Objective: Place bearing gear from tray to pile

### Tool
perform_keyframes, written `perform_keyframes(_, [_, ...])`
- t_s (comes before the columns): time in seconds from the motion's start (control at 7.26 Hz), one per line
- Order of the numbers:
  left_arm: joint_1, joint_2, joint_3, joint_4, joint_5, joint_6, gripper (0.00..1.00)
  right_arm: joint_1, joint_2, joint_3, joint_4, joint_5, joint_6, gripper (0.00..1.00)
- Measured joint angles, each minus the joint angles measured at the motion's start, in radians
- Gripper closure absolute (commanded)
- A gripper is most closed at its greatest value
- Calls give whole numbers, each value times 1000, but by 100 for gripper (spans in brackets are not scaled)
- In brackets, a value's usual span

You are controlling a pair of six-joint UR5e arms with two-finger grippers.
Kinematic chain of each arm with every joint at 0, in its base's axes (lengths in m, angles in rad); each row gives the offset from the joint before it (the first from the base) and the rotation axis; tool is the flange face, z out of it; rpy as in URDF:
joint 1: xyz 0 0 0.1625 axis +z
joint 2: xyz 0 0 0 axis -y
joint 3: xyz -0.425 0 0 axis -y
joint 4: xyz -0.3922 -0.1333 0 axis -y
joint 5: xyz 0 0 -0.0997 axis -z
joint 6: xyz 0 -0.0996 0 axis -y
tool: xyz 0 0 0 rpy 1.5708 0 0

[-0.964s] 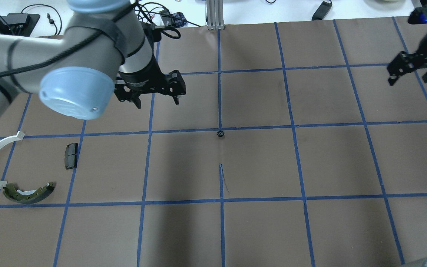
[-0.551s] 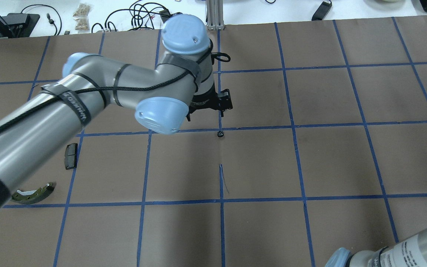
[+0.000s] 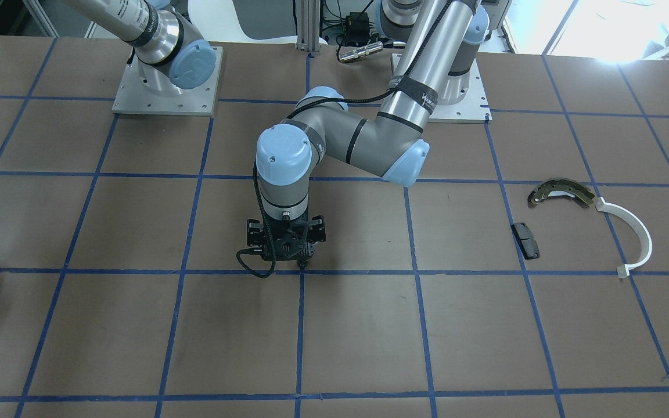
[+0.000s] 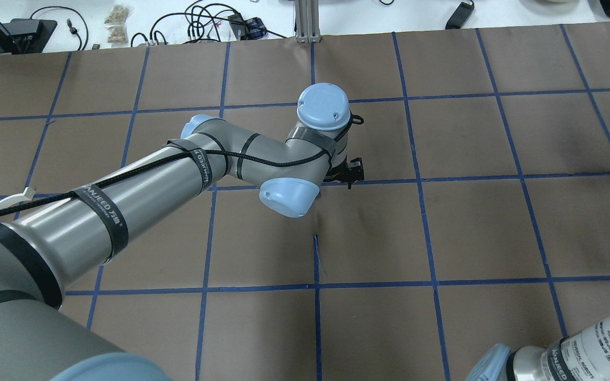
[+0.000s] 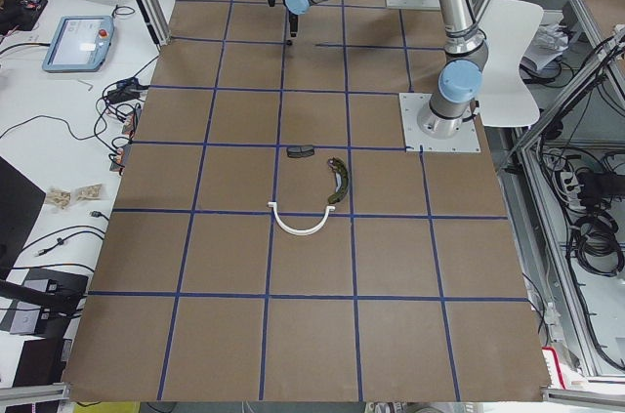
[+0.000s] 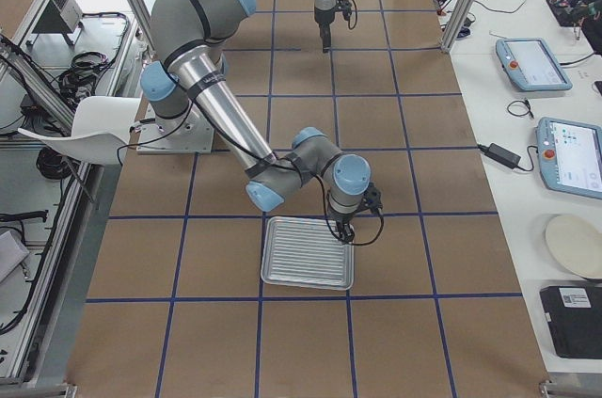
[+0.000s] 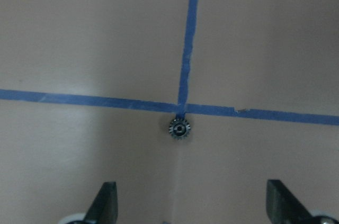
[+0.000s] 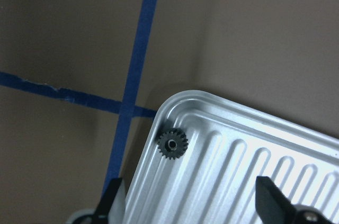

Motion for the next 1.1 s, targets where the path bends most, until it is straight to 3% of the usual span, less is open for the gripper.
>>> perform_keyframes(0.28, [9,-9,-3,5,7,46,1,-2,15,5,-1,-7,-166,24])
perform_keyframes(0.69, [28,-17,-26,13,11,79,3,-2,21,22,-28,-39,-593,26])
perform_keyframes(1.1, [60,-27,-31,18,5,81,8,1,19,106,-213,-52,-731,28])
